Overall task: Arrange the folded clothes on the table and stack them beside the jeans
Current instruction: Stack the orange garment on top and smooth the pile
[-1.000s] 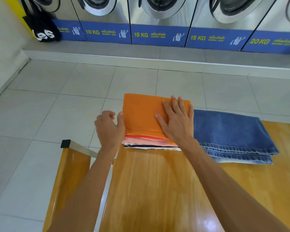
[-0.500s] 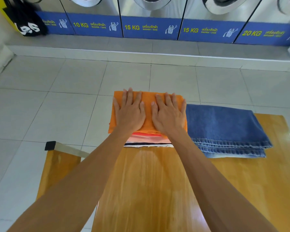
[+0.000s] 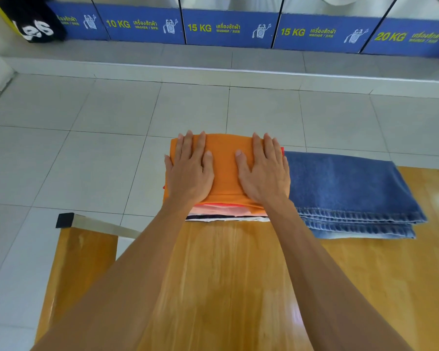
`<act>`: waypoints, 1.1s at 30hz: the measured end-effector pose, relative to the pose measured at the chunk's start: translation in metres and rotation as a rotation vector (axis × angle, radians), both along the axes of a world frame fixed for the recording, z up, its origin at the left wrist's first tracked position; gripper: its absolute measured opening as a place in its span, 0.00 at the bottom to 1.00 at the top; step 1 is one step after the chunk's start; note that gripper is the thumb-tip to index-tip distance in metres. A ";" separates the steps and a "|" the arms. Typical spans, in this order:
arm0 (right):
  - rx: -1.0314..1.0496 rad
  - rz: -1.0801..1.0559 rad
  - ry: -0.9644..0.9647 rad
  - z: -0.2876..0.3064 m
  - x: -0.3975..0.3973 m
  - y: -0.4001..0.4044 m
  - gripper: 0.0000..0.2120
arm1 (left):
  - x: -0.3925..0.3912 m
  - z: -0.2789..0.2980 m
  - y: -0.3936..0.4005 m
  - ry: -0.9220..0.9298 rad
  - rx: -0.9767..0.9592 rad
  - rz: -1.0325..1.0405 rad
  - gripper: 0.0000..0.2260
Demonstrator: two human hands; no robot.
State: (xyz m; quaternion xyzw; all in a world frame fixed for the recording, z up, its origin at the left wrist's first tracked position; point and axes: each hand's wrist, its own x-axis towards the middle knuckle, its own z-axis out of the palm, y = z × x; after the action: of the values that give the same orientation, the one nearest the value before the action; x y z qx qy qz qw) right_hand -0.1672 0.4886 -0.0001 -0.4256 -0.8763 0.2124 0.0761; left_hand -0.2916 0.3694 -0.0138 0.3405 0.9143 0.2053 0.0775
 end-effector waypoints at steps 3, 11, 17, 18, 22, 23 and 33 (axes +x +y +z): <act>-0.098 0.037 0.116 -0.002 0.010 0.010 0.29 | -0.010 -0.001 -0.002 -0.161 0.126 0.076 0.24; 0.055 0.003 0.083 -0.011 0.014 0.001 0.27 | -0.016 -0.005 -0.011 -0.225 0.162 0.126 0.23; 0.027 0.047 0.081 -0.010 0.019 0.004 0.27 | -0.013 -0.006 -0.014 -0.218 0.175 0.116 0.24; 0.031 0.042 0.095 -0.010 0.019 0.004 0.27 | -0.012 -0.006 -0.014 -0.212 0.183 0.116 0.24; 0.023 0.073 -0.033 0.002 0.015 0.006 0.27 | -0.014 0.005 -0.012 -0.239 0.059 0.093 0.24; 0.045 0.076 -0.078 0.007 0.014 0.006 0.27 | -0.015 0.010 -0.012 -0.205 -0.018 0.081 0.25; 0.165 0.197 -0.166 0.011 0.033 0.003 0.28 | 0.018 0.015 -0.015 0.131 -0.103 -0.210 0.26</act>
State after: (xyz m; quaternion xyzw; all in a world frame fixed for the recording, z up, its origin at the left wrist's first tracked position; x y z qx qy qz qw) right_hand -0.1345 0.4919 0.0107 -0.3460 -0.9316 0.1101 0.0167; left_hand -0.2735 0.3548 0.0014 0.4425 0.8861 0.1262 0.0558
